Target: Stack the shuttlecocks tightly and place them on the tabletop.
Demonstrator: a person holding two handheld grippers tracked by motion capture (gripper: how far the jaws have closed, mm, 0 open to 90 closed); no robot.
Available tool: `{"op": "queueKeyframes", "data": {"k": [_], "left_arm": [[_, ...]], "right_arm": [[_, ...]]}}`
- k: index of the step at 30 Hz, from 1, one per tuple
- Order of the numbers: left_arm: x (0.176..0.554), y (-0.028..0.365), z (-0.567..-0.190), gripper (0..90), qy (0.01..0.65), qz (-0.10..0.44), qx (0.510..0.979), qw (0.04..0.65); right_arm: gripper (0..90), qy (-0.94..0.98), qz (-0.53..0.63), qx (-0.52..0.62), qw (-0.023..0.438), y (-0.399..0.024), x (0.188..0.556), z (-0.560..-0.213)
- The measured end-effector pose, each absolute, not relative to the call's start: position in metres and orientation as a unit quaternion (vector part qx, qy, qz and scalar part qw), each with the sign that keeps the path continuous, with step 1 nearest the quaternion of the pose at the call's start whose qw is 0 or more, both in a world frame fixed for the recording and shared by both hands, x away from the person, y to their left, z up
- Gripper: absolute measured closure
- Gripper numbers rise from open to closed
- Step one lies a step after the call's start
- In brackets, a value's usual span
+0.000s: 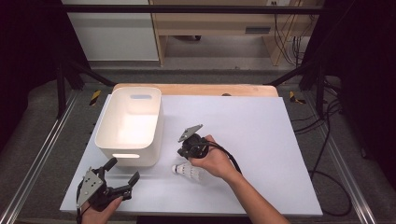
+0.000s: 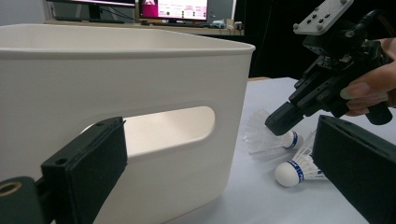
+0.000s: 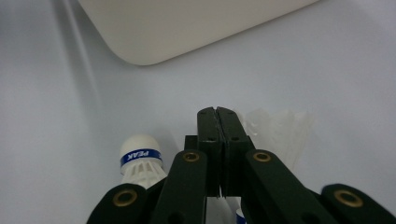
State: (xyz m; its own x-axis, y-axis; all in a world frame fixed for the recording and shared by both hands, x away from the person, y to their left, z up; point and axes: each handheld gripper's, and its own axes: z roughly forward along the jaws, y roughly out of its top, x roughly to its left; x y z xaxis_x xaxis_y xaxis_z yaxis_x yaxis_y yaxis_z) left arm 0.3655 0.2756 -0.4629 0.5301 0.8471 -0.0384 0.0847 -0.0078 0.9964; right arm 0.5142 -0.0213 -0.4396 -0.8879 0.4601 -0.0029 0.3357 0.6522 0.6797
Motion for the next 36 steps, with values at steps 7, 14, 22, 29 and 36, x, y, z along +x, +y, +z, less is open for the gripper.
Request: {"op": "queueKeyframes", "data": {"k": [7,14,22,29,36], "left_arm": [[0.365,0.276,-0.463,3.3,0.366,0.317,0.635,0.601],[0.365,0.276,-0.463,3.4,0.367,0.317,0.635,0.602],[0.365,0.276,-0.463,3.3,0.366,0.317,0.635,0.602],[0.365,0.275,-0.463,3.3,0.367,0.317,0.635,0.601],[0.365,0.275,-0.463,3.4,0.366,0.317,0.636,0.601]], "right_arm": [[89.2,0.898,0.360,0.235,0.093,-0.029,0.526,-0.445],[89.0,0.889,0.363,0.259,0.106,-0.043,0.539,-0.448],[88.8,0.876,0.364,0.291,0.123,-0.067,0.546,-0.448],[88.7,0.871,0.356,0.309,0.135,-0.087,0.545,-0.451],[88.5,0.866,0.352,0.321,0.153,-0.106,0.533,-0.445]]}}
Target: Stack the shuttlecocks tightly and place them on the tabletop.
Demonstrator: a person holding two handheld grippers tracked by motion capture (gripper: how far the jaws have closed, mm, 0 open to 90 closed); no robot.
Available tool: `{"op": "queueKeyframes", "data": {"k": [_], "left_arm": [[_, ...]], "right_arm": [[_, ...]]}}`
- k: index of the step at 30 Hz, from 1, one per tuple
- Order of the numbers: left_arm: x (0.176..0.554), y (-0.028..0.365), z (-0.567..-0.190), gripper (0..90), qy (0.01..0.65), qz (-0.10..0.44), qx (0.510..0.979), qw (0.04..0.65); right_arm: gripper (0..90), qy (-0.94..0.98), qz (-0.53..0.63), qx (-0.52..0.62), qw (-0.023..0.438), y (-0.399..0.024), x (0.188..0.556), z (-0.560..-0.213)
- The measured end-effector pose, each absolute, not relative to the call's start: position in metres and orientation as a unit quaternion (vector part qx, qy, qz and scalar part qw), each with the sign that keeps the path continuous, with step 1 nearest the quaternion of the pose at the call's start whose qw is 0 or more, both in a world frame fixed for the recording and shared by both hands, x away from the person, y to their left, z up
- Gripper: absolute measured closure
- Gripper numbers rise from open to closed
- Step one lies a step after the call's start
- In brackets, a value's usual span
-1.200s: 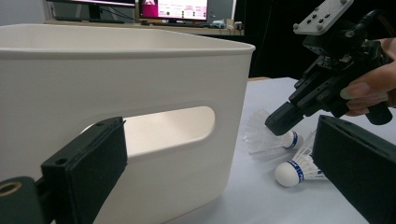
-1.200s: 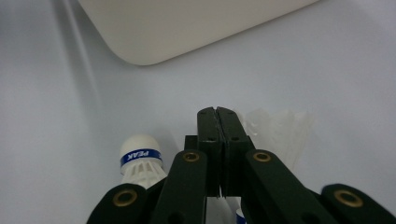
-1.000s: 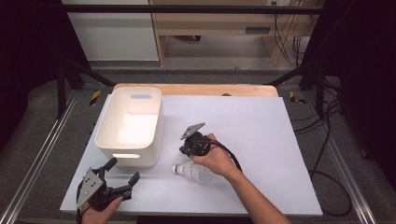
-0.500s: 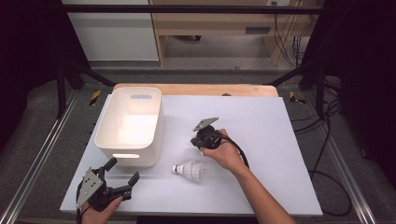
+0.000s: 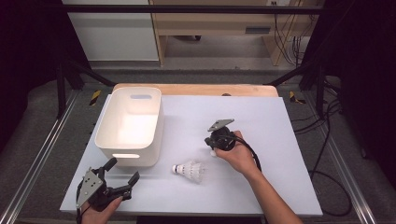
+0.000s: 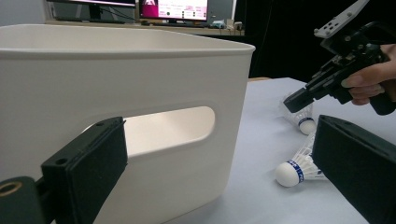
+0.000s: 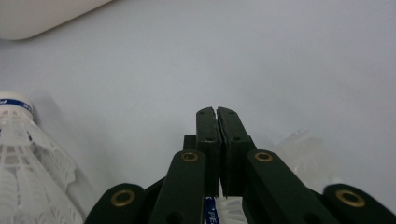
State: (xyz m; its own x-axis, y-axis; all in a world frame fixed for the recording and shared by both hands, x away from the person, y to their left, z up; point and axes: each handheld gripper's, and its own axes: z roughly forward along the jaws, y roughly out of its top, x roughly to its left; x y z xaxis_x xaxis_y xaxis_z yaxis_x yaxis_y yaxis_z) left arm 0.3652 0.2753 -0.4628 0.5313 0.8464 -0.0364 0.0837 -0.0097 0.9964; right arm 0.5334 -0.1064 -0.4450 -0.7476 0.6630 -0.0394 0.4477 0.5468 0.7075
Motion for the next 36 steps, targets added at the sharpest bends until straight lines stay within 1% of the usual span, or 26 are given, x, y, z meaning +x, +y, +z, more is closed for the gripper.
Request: {"op": "queueKeyframes", "data": {"k": [7,20,27,36], "left_arm": [[0.365,0.275,-0.463,3.4,0.365,0.318,0.637,0.600],[0.365,0.276,-0.463,3.4,0.366,0.320,0.636,0.599],[0.365,0.275,-0.463,3.4,0.364,0.319,0.638,0.599],[0.365,0.275,-0.463,3.4,0.367,0.320,0.636,0.599]], "right_arm": [[88.6,0.859,0.349,0.335,0.169,-0.128,0.526,-0.442],[88.6,0.859,0.327,0.348,0.185,-0.146,0.527,-0.439],[88.4,0.866,0.316,0.342,0.182,-0.155,0.511,-0.438],[88.1,0.863,0.333,0.339,0.170,-0.164,0.491,-0.443]]}}
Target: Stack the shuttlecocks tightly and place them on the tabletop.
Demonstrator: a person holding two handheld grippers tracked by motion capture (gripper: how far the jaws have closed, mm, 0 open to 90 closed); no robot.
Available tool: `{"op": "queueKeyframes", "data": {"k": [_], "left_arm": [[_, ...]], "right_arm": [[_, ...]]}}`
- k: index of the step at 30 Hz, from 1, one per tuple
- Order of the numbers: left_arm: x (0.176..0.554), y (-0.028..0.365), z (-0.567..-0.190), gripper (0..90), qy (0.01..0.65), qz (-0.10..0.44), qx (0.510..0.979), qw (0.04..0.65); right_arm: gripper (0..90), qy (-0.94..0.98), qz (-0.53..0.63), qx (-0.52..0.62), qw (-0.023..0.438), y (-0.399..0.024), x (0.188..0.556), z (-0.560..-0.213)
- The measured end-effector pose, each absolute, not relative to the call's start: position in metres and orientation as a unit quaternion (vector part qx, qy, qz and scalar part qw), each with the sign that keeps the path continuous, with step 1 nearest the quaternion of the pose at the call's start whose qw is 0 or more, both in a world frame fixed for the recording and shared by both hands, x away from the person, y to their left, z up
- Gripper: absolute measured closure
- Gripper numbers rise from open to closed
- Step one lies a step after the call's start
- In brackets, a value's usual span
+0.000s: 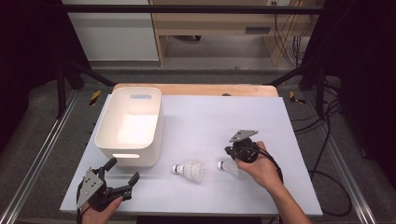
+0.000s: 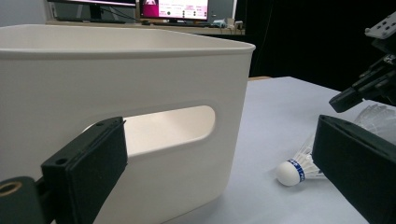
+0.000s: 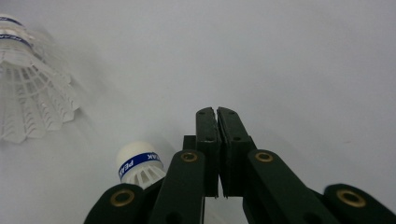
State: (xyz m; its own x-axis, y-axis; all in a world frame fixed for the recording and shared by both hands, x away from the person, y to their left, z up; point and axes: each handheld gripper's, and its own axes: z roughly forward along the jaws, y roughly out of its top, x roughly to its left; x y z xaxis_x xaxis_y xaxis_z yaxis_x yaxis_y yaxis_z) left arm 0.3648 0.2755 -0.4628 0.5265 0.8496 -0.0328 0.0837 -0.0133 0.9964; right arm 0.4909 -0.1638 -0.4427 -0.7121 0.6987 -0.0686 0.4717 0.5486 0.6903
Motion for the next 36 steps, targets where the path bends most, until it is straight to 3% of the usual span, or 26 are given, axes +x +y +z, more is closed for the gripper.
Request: {"op": "queueKeyframes", "data": {"k": [36], "left_arm": [[0.365,0.275,-0.463,3.4,0.365,0.320,0.640,0.595]], "right_arm": [[87.5,0.844,0.372,0.347,0.167,-0.190,0.463,-0.442]]}}
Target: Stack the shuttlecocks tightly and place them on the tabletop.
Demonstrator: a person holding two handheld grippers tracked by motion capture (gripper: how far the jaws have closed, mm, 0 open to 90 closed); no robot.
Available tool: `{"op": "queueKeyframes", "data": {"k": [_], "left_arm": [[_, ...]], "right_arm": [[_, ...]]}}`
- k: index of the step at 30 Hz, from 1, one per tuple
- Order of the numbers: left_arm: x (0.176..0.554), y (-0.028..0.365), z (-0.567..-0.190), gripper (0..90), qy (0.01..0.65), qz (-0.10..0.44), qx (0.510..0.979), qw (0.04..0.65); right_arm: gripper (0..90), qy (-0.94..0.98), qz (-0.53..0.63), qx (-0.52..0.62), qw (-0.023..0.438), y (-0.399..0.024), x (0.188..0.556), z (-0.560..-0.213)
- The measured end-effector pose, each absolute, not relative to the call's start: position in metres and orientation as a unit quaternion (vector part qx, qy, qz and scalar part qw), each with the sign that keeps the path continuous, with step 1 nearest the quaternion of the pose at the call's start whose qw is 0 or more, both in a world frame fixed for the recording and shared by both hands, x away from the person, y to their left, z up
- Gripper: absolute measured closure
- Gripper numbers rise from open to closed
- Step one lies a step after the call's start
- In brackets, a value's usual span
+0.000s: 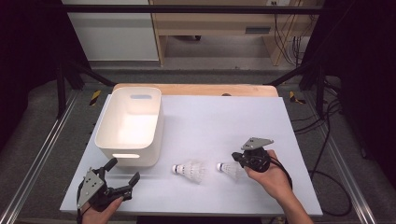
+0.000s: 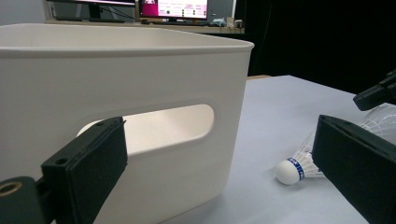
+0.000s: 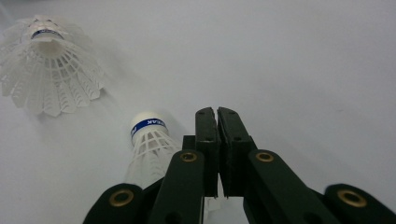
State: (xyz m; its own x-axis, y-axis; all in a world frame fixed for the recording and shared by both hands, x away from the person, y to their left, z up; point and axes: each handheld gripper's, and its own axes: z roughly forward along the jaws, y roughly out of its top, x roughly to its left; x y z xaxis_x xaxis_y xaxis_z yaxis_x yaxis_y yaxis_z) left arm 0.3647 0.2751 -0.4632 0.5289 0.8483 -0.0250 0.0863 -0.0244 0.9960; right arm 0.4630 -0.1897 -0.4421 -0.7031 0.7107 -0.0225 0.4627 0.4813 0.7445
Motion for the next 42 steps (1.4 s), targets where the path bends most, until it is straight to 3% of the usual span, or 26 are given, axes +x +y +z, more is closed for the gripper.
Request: {"op": "queueKeyframes", "data": {"k": [3,6,9,15,20,42], "left_arm": [[0.364,0.275,-0.463,3.4,0.366,0.319,0.638,0.597],[0.365,0.276,-0.463,3.4,0.366,0.320,0.638,0.597],[0.365,0.276,-0.463,3.4,0.366,0.319,0.638,0.597],[0.364,0.275,-0.463,3.4,0.367,0.320,0.639,0.596],[0.364,0.276,-0.464,3.4,0.367,0.320,0.639,0.596],[0.364,0.277,-0.464,3.4,0.369,0.322,0.638,0.594]], "right_arm": [[82.5,0.841,0.378,0.350,0.168,-0.190,0.462,-0.441],[65.5,0.821,0.397,0.369,0.177,-0.194,0.459,-0.439],[55.1,0.805,0.415,0.383,0.180,-0.201,0.456,-0.436],[26.2,0.797,0.425,0.389,0.181,-0.212,0.443,-0.430],[9.2,0.806,0.422,0.376,0.175,-0.218,0.432,-0.429],[6.2,0.817,0.410,0.382,0.137,-0.230,0.408,-0.453]]}}
